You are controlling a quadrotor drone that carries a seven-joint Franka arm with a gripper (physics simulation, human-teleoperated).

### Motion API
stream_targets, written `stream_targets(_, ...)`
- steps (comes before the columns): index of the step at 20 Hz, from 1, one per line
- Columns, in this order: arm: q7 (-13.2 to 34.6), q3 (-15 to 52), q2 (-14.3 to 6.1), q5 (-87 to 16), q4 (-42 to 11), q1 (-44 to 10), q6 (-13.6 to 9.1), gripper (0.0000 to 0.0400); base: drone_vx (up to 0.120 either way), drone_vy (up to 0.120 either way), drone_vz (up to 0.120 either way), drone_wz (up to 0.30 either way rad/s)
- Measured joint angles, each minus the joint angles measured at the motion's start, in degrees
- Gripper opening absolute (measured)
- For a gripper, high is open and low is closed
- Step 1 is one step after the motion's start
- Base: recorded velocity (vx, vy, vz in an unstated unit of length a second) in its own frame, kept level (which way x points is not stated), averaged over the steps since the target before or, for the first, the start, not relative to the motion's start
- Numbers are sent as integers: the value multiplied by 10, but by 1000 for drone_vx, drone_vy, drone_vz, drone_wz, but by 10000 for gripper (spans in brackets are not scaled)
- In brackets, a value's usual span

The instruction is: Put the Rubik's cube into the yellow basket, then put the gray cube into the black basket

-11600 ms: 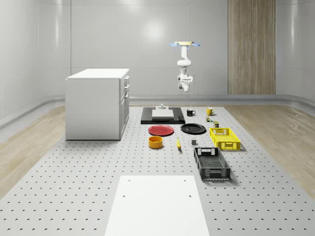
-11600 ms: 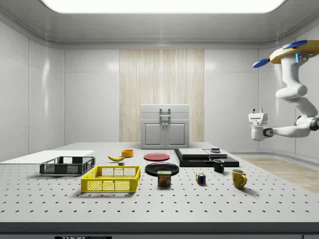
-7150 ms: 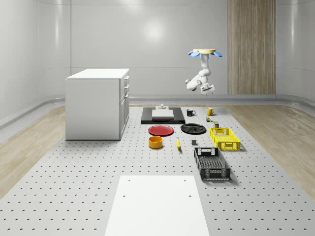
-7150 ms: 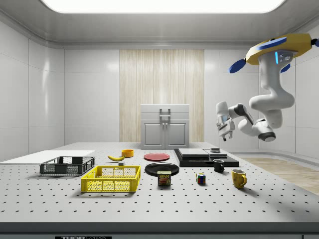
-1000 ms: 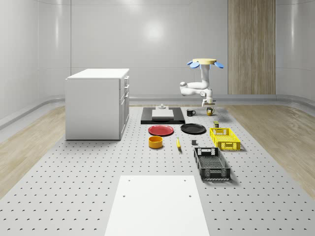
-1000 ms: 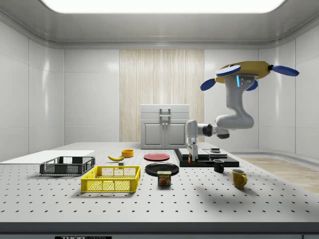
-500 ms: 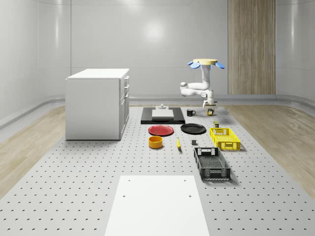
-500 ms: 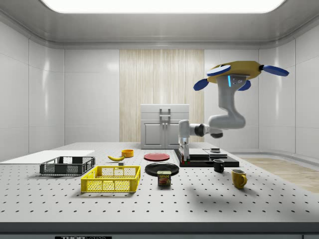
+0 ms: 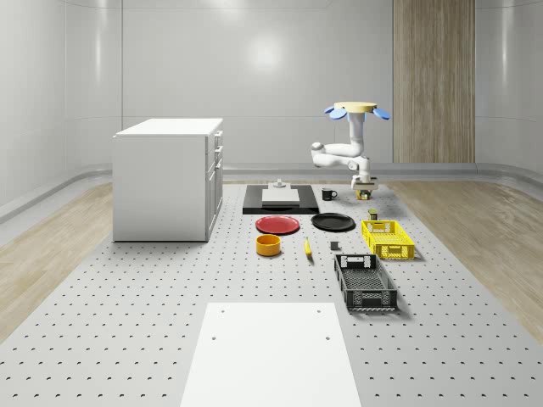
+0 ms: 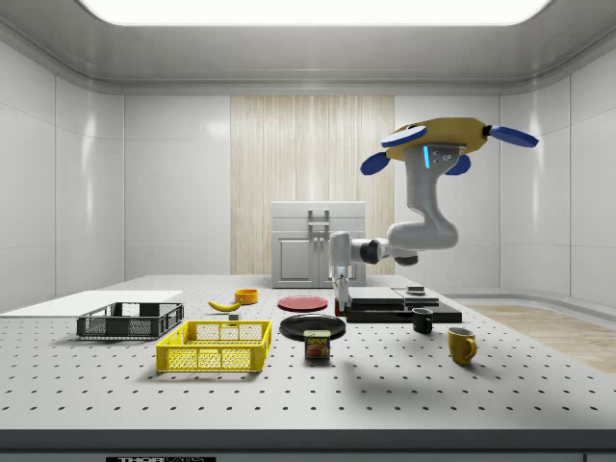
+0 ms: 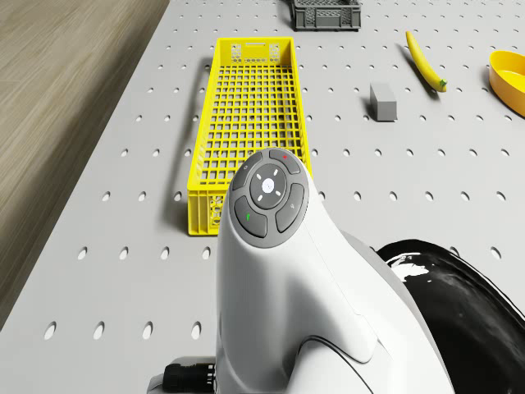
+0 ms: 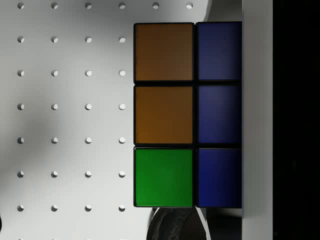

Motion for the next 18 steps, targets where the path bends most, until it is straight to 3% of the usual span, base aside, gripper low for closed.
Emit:
stream_targets(7, 1, 1, -7, 3, 0, -2, 6, 325, 120, 6, 0, 0)
stream_targets(11, 2, 1, -10, 4, 1, -3, 10, 325, 120, 110, 0, 0)
stream_targets(18, 3, 2, -16, 7, 1, -4, 15, 325, 120, 0, 0, 0)
